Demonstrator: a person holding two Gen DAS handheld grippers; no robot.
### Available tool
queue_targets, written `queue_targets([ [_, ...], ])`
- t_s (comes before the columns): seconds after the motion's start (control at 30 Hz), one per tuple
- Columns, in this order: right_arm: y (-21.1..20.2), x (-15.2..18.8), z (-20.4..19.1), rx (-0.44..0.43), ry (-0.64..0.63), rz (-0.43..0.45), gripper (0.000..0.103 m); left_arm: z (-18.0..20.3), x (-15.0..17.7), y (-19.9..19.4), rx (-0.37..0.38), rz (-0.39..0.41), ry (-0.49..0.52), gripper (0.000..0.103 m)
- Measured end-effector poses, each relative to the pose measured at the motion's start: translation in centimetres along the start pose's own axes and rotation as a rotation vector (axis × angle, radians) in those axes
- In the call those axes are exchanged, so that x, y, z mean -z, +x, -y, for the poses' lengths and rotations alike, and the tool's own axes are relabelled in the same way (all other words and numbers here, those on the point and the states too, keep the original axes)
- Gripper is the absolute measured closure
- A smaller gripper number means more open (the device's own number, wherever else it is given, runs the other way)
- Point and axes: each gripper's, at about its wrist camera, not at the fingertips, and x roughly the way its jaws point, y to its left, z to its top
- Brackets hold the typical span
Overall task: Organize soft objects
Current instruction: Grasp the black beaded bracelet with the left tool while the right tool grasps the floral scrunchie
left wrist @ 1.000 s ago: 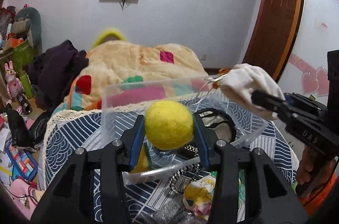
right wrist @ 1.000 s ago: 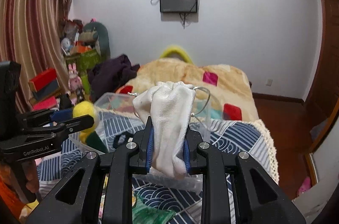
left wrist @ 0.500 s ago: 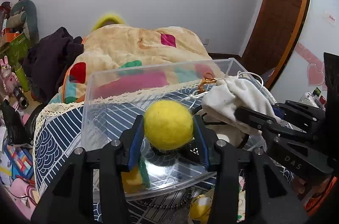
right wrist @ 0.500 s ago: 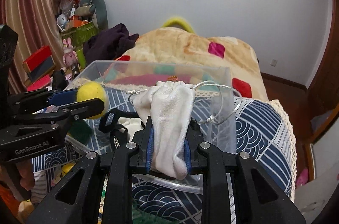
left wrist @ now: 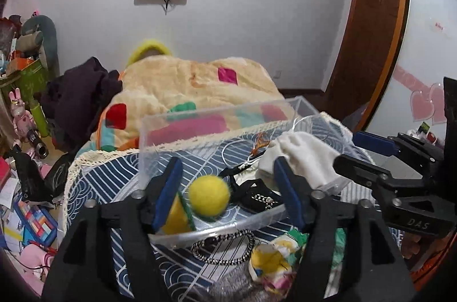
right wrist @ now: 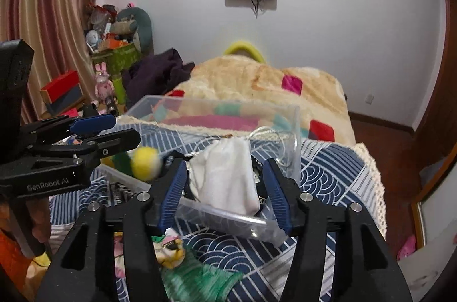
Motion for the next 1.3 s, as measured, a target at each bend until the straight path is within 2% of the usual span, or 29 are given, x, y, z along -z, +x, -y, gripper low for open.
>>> queue_targets([
  [0.07,-0.9,0.1,-0.3,-0.01,-0.007,0.023,0.039,-0.4,0.2,-1.2,-0.007,0.022,-0.012,0.026],
  [0.2,-1.8,0.9,-1.0,-0.034,-0.025,0.038,0.038,-1.3,1.1,-2.6,-0.029,0.034,-0.033,0.019],
  [0.47,-0.7,4.1,-2.2,-0.092,-0.02,-0.042,0.038,-2.7,5.2,-2.0,-0.083,-0.031,-0.042,0.019],
  [0.53,-0.2,4.7,-2.6,-0.112,-0.012,-0.067,0.038,-3.0,6.4,-1.3,-0.078,-0.058,-0.056,0.02],
  [0.7,0.8,5.6,-3.3,-0.143,0.009,-0.104,0.038,-3.4,8.1,0.3,-0.065,-0.113,-0.082,0.036],
  [0.83,1.8,6.0,-3.9,-0.158,-0.004,-0.121,0.039,-3.3,8.7,1.9,-0.087,-0.139,-0.08,0.049],
  [0.9,2.3,6.3,-4.0,-0.164,-0.007,-0.133,0.046,-3.2,8.9,2.3,-0.078,-0.15,-0.081,0.056],
  [0.97,3.0,6.5,-4.0,-0.175,-0.009,-0.16,0.058,-3.0,9.0,2.7,-0.09,-0.155,-0.078,0.056],
  [1.03,3.1,6.8,-4.1,-0.179,-0.006,-0.165,0.061,-3.0,9.1,2.8,-0.096,-0.152,-0.08,0.056],
  [1.13,3.1,6.8,-3.9,-0.177,-0.005,-0.168,0.078,-3.0,9.1,2.8,-0.119,-0.156,-0.082,0.065],
  [1.2,3.0,6.7,-3.7,-0.17,0.001,-0.16,0.083,-3.2,9.1,2.7,-0.124,-0.16,-0.092,0.074],
  [1.3,2.5,6.7,-3.5,-0.167,0.007,-0.147,0.089,-4.0,9.5,3.1,-0.086,-0.188,-0.133,0.084],
])
